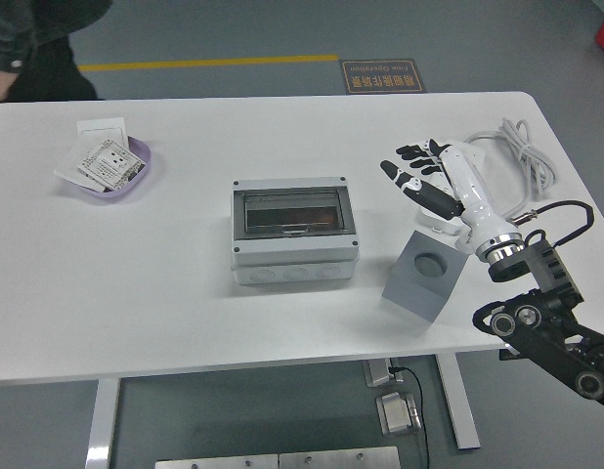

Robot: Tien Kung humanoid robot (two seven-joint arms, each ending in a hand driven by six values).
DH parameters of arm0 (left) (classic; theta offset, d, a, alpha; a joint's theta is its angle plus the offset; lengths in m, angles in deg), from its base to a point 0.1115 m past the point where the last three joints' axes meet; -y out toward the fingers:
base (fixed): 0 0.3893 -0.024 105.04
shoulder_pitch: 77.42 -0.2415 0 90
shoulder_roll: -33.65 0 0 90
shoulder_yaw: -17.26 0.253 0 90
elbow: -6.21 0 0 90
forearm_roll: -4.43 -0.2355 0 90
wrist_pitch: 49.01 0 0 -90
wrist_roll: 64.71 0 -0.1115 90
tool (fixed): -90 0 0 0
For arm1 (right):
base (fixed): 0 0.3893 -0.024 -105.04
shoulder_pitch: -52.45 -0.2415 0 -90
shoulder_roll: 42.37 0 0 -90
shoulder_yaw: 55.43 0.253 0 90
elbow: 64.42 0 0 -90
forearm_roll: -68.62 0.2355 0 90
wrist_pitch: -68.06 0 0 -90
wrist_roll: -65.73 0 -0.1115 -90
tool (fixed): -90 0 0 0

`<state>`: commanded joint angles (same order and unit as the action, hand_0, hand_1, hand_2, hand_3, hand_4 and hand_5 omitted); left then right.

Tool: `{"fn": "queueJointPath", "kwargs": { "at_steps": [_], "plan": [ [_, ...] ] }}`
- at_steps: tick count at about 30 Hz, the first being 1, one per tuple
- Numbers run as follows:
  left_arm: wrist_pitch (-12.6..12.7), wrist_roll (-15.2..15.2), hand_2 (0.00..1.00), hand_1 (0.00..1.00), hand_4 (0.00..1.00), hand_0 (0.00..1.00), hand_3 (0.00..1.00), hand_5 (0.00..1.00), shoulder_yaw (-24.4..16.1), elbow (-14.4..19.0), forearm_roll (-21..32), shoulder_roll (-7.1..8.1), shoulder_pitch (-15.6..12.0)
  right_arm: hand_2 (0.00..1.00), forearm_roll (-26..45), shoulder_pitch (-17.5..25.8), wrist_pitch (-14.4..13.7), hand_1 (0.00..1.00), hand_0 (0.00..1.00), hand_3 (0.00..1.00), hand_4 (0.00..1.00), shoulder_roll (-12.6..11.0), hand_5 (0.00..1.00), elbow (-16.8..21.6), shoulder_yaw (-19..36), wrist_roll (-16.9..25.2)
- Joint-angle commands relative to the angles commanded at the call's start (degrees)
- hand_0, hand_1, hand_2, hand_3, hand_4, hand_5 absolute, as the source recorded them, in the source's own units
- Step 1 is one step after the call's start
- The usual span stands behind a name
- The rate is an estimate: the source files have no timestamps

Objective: Pick up the cylinder from the cube,place it in the box,flap close box

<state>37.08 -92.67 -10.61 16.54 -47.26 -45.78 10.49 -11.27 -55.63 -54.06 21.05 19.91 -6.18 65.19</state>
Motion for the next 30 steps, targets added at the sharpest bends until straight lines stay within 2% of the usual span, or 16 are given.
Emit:
{"fn": "queueJointPath", "kwargs": {
  "at_steps": [5, 6, 11, 12, 17, 18, 22, 23, 28, 29, 30],
  "plan": [
    [0.05, -0.07, 0.548, 0.605, 0.38, 0.633, 0.565, 0.002, -0.72, -0.01, -0.48, -0.08, -0.2, 0.696, 10.67, 6.18, 1.58, 0.651, 0.633, 0.676, 0.914, 1.24, 0.85, -0.47, 8.06, 8.31],
    [0.06, -0.07, 0.547, 0.603, 0.377, 0.634, 0.564, 0.002, -0.82, -0.01, -0.52, -0.09, -0.24, 0.68, 13.08, 7.38, 2.22, 0.633, 0.631, 0.671, 0.941, 1.47, 0.866, -0.55, 9.73, 9.99],
    [0.07, -0.16, 0.547, 0.603, 0.377, 0.634, 0.564, 0.002, -1.54, -0.01, -0.9, -0.17, -0.37, 0.68, 23.83, 11.12, 5.89, 0.633, 0.631, 0.671, 0.941, 2.27, 0.866, -0.45, 16.56, 16.3],
    [0.07, -0.16, 0.546, 0.602, 0.376, 0.632, 0.563, 0.002, -1.56, -0.01, -0.85, -0.18, -0.39, 0.69, 25.64, 11.53, 6.87, 0.647, 0.634, 0.687, 0.984, 2.42, 0.912, -0.28, 17.83, 16.85],
    [0.08, -0.22, 0.546, 0.602, 0.376, 0.632, 0.563, 0.002, -2.06, -0.01, -1.12, -0.2, -0.39, 0.69, 32.89, 12.39, 9.45, 0.647, 0.634, 0.687, 0.984, 2.9, 0.912, 0.26, 22.28, 16.87],
    [0.11, -0.2, 0.548, 0.603, 0.378, 0.636, 0.564, 0.002, -2.08, -0.01, -1.11, -0.19, -0.4, 0.737, 34.09, 12.46, 9.59, 0.702, 0.732, 0.747, 0.998, 2.99, 0.959, 0.34, 22.8, 16.77],
    [0.16, -0.21, 0.548, 0.603, 0.378, 0.636, 0.564, 0.002, -2.25, -0.01, -1.16, -0.21, -0.42, 0.737, 35.04, 12.68, 9.23, 0.702, 0.732, 0.747, 0.998, 3.14, 0.959, 0.67, 23.8, 16.62],
    [0.17, -0.21, 0.551, 0.604, 0.386, 0.641, 0.567, 0.002, -2.27, -0.01, -1.15, -0.22, -0.43, 0.909, 34.96, 12.75, 9.07, 0.878, 0.928, 0.887, 0.998, 3.14, 0.956, 0.81, 24.01, 16.58],
    [0.1, -0.43, 0.551, 0.604, 0.386, 0.641, 0.567, 0.002, -3.36, -0.01, -1.86, -0.21, -0.57, 0.909, 34.59, 13.18, 8.58, 0.878, 0.928, 0.887, 0.998, 3.06, 0.956, 1.44, 25.18, 16.51],
    [0.08, -0.5, 0.553, 0.605, 0.395, 0.645, 0.569, 0.002, -3.75, -0.01, -2.17, -0.19, -0.61, 0.891, 34.55, 13.26, 8.53, 0.874, 0.945, 0.936, 0.96, 3.02, 0.509, 1.55, 25.4, 16.48],
    [0.07, -0.55, 0.553, 0.605, 0.395, 0.645, 0.569, 0.002, -4.04, -0.01, -2.39, -0.17, -0.63, 0.891, 34.51, 13.32, 8.5, 0.874, 0.945, 0.936, 0.96, 2.98, 0.509, 1.62, 25.56, 16.45]
  ]
}}
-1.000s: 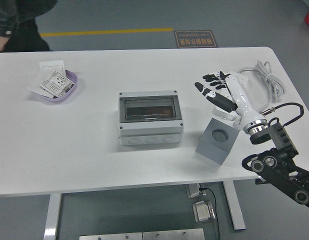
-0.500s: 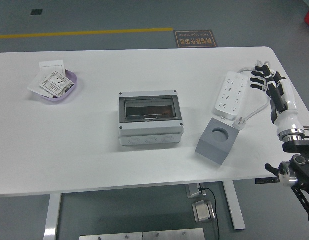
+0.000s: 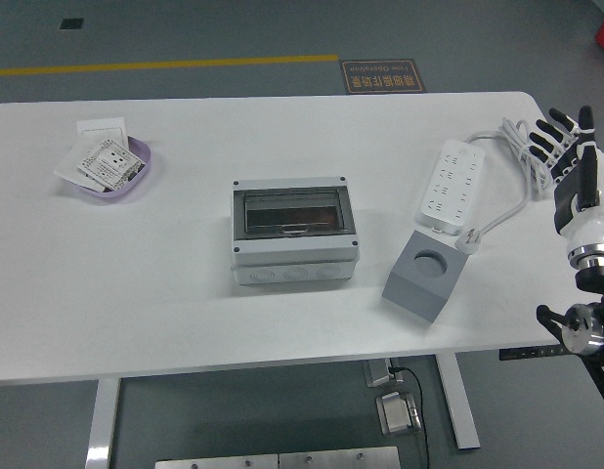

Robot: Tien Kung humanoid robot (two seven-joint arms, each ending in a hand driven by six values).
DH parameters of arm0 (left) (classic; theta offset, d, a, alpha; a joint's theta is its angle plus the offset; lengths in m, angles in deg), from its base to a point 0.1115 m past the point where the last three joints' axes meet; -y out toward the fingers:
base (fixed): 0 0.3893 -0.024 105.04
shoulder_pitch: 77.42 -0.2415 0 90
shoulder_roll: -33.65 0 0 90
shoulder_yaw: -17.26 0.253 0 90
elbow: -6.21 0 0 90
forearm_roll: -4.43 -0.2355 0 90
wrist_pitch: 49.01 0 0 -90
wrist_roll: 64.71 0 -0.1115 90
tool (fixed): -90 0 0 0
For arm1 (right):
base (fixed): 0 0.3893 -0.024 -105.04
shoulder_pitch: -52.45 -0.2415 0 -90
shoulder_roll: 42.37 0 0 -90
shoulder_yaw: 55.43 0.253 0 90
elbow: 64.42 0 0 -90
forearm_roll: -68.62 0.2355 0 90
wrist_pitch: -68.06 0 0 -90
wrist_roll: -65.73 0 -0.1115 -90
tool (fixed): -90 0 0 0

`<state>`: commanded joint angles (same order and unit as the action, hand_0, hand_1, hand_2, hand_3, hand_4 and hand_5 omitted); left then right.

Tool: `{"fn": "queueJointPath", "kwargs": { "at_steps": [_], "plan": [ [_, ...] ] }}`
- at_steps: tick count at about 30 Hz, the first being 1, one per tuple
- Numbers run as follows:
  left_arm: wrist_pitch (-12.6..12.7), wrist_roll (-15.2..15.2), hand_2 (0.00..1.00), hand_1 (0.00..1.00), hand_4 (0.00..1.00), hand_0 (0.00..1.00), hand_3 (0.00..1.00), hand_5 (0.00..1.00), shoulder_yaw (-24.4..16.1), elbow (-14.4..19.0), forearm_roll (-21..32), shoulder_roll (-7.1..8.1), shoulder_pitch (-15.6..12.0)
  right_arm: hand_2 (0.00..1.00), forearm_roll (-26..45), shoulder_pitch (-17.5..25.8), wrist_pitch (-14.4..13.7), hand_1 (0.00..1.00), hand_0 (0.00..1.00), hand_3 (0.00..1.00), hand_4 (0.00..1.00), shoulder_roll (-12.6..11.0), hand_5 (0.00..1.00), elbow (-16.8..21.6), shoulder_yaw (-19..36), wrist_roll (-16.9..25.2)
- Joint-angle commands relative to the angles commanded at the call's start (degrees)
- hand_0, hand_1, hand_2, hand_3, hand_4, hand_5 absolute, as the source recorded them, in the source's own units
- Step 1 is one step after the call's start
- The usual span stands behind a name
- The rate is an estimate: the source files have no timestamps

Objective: Pick up the cylinder from the cube,place it in the box,flap close box

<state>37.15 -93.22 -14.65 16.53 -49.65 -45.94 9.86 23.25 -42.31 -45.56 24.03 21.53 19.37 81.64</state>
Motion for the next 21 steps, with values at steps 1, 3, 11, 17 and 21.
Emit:
{"fn": "queueJointPath", "kwargs": {
  "at_steps": [1, 3, 11, 17, 21],
  "plan": [
    [-0.02, -0.07, 0.553, 0.605, 0.395, 0.645, 0.569, 0.002, -0.4, 0.0, -0.29, 0.03, -0.02, 0.891, -0.02, 0.07, -0.02, 0.874, 0.945, 0.936, 0.96, -0.04, 0.509, 0.08, 0.17, -0.04],
    [-0.04, -0.15, 0.553, 0.605, 0.395, 0.645, 0.569, 0.002, -0.97, 0.0, -0.71, 0.09, -0.06, 0.891, -0.07, 0.19, -0.04, 0.874, 0.945, 0.936, 0.96, -0.12, 0.509, 0.22, 0.43, -0.12],
    [-0.08, -0.39, 0.554, 0.612, 0.414, 0.654, 0.572, 0.002, -2.26, 0.0, -1.57, 0.27, -0.16, 0.885, -0.29, 0.74, -0.1, 0.863, 0.932, 0.942, 0.923, -0.22, 0.427, 0.68, 1.05, -0.35],
    [0.07, -0.17, 0.565, 0.63, 0.468, 0.658, 0.582, 0.002, -1.81, 0.0, -0.9, 0.97, 0.25, 0.886, -0.28, 0.89, -0.05, 0.869, 0.936, 0.935, 0.916, -0.39, 0.406, 0.57, 0.7, -0.58],
    [0.28, -0.04, 0.565, 0.63, 0.468, 0.658, 0.582, 0.002, -2.15, 0.0, -1.02, 1.57, 0.32, 0.886, -0.35, 0.78, -0.24, 0.869, 0.936, 0.935, 0.916, -0.4, 0.406, 0.42, 0.46, -0.66]
  ]
}}
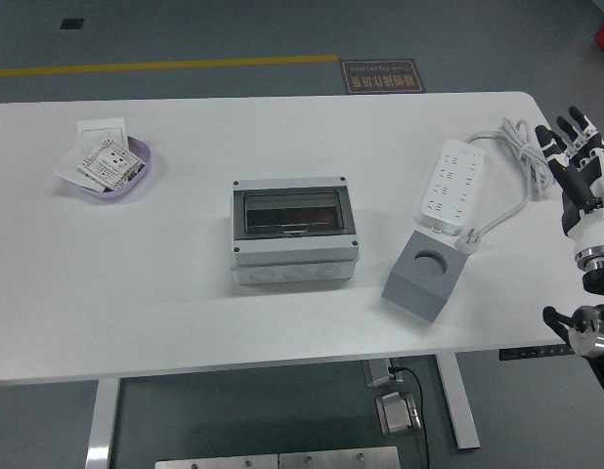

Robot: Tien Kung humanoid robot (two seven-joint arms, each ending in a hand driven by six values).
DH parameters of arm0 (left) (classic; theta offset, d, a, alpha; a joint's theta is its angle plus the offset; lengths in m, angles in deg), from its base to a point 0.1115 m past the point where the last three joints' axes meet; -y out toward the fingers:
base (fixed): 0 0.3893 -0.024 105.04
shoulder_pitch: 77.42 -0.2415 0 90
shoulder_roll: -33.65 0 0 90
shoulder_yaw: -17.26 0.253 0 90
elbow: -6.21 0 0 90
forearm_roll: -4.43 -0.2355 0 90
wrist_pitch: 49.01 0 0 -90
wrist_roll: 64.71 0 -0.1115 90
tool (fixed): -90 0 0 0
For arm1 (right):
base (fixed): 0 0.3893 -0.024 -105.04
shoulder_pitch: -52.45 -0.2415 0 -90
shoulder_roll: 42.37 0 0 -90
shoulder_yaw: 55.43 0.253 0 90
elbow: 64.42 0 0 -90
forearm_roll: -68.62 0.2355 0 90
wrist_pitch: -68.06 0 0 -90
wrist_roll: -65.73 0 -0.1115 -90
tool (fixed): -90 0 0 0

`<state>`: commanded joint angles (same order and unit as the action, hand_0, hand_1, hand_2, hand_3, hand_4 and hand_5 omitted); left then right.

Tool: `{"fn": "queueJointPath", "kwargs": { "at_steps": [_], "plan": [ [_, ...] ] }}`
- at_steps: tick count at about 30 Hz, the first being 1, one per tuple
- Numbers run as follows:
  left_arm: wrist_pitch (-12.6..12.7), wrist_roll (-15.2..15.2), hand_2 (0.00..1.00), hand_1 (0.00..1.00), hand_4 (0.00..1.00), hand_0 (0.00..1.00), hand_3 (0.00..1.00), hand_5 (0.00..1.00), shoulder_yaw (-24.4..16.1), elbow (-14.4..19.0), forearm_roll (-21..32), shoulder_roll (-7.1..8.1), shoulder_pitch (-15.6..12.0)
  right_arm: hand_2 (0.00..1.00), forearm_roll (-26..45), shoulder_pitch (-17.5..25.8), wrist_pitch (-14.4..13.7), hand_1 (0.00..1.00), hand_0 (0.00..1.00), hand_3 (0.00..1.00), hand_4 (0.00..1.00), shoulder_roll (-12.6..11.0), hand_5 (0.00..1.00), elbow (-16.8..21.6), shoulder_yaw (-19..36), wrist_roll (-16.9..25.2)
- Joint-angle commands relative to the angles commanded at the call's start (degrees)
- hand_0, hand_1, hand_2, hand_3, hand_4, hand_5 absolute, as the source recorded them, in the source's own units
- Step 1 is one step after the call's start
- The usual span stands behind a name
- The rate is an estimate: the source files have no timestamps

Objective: Pick up the cylinder from the cube,place it in the box,flap close box

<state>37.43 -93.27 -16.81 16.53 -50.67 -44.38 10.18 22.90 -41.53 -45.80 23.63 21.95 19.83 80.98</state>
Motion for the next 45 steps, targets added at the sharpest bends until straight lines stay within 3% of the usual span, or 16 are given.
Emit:
{"fn": "queueJointPath", "kwargs": {
  "at_steps": [13, 14, 20, 21, 26, 27, 32, 33, 39, 45],
  "plan": [
    [2.75, 3.16, 0.572, 0.652, 0.52, 0.658, 0.593, 0.005, 0.82, 0.0, 2.89, 1.12, -0.96, 0.878, 1.21, 0.78, -1.33, 0.868, 0.938, 0.916, 0.919, 0.57, 0.413, -1.06, -0.7, 1.73],
    [3.15, 3.67, 0.576, 0.677, 0.566, 0.653, 0.593, 0.091, 1.0, 0.0, 3.4, 1.15, -1.11, 0.823, 1.23, 0.76, -1.3, 0.838, 0.929, 0.806, 0.927, 0.57, 0.546, -1.19, -0.83, 1.72],
    [4.98, 6.03, 0.576, 0.677, 0.566, 0.653, 0.593, 0.091, 0.4, 0.0, 3.86, 0.82, -1.59, 0.823, 0.91, 0.13, -0.7, 0.838, 0.929, 0.806, 0.927, -0.02, 0.546, -1.36, -0.83, 1.23],
    [5.21, 6.25, 0.569, 0.665, 0.552, 0.645, 0.587, 0.116, -0.21, 0.0, 3.36, 0.76, -1.66, 0.799, 0.94, 0.06, -0.62, 0.816, 0.921, 0.773, 0.946, -0.26, 0.612, -1.33, -0.66, 1.18],
    [6.11, 6.87, 0.569, 0.665, 0.552, 0.645, 0.587, 0.116, -3.78, 0.0, 0.42, 0.59, -2.03, 0.799, 1.13, 0.15, -0.34, 0.816, 0.921, 0.773, 0.946, -1.16, 0.612, -1.27, -0.28, 0.99],
    [6.27, 6.94, 0.55, 0.63, 0.518, 0.624, 0.572, 0.141, -4.56, 0.0, -0.21, 0.55, -2.14, 0.781, 1.16, 0.18, -0.29, 0.803, 0.91, 0.757, 0.945, -1.21, 0.725, -1.3, -0.26, 0.98],
    [6.95, 7.1, 0.55, 0.63, 0.518, 0.624, 0.572, 0.141, -7.84, 0.0, -2.35, 0.37, -2.49, 0.781, 0.81, -0.04, -0.22, 0.803, 0.91, 0.757, 0.945, -0.81, 0.725, -1.57, -0.48, 0.95],
    [7.16, 7.22, 0.541, 0.613, 0.482, 0.611, 0.567, 0.16, -8.4, 0.0, -2.38, 0.35, -2.54, 0.771, 0.66, -0.14, -0.27, 0.8, 0.909, 0.75, 0.935, -0.76, 0.786, -1.6, -0.63, 0.9],
    [8.29, 8.01, 0.536, 0.6, 0.47, 0.605, 0.561, 0.174, -10.03, 0.0, -1.65, 0.22, -2.69, 0.76, 0.32, -0.47, -0.55, 0.795, 0.904, 0.749, 0.937, -0.87, 0.81, -1.94, -2.01, 0.75],
    [10.06, 8.75, 0.535, 0.592, 0.456, 0.595, 0.564, 0.172, -15.96, 0.0, -3.46, -0.13, -3.25, 0.757, 0.49, -0.28, -0.56, 0.791, 0.902, 0.74, 0.931, -0.23, 0.826, -2.66, -2.71, 1.05]
  ]
}}
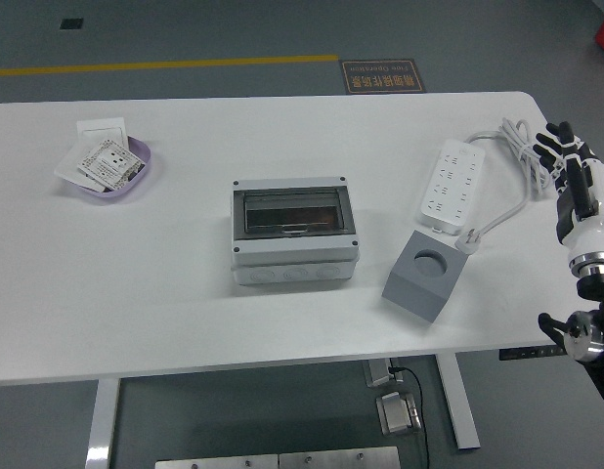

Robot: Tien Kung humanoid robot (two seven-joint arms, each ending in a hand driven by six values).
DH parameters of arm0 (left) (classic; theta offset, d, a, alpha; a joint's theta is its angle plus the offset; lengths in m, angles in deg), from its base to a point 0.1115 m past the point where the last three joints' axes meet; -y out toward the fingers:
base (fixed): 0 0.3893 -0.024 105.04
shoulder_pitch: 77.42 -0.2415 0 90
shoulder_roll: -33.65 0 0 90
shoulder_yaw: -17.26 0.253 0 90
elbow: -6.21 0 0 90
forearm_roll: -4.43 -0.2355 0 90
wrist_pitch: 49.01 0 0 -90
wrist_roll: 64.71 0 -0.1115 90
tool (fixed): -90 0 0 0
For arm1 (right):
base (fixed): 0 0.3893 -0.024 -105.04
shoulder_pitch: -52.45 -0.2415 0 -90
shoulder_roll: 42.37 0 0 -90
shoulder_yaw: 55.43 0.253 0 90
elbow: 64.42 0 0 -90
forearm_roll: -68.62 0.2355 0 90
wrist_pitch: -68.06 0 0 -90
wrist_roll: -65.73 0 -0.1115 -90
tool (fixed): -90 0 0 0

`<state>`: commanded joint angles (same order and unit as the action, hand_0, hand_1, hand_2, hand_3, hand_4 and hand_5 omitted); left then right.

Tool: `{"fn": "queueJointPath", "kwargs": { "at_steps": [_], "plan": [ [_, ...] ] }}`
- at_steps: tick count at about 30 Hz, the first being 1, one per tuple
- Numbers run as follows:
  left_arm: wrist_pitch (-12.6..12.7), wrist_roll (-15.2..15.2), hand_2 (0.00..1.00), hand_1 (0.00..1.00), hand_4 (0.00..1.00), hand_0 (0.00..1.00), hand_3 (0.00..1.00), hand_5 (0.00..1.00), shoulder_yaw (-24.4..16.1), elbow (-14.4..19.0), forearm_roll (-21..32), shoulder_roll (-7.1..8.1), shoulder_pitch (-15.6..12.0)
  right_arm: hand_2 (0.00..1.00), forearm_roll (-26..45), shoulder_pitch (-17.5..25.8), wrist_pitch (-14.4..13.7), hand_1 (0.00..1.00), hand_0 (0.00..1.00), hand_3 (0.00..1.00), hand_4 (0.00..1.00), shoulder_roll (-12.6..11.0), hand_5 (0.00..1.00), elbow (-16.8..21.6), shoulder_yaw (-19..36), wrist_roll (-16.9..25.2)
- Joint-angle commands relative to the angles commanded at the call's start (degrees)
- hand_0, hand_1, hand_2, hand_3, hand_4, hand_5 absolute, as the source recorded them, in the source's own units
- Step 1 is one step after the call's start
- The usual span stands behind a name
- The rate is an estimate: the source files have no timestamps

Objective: Pick up the cylinder from the cube,place it in the box,flap close box

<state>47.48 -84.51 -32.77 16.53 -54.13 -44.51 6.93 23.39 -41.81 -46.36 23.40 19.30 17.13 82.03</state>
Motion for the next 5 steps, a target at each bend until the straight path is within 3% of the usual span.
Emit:
{"fn": "queueJointPath", "kwargs": {
  "at_steps": [5],
  "plan": [
    [0.33, 1.23, 0.535, 0.592, 0.456, 0.595, 0.564, 0.172, -5.49, 0.0, -0.45, -0.18, -0.44, 0.757, -0.01, -0.07, 0.02, 0.791, 0.902, 0.74, 0.931, 0.2, 0.826, -0.24, -0.05, 0.05]
  ]
}}
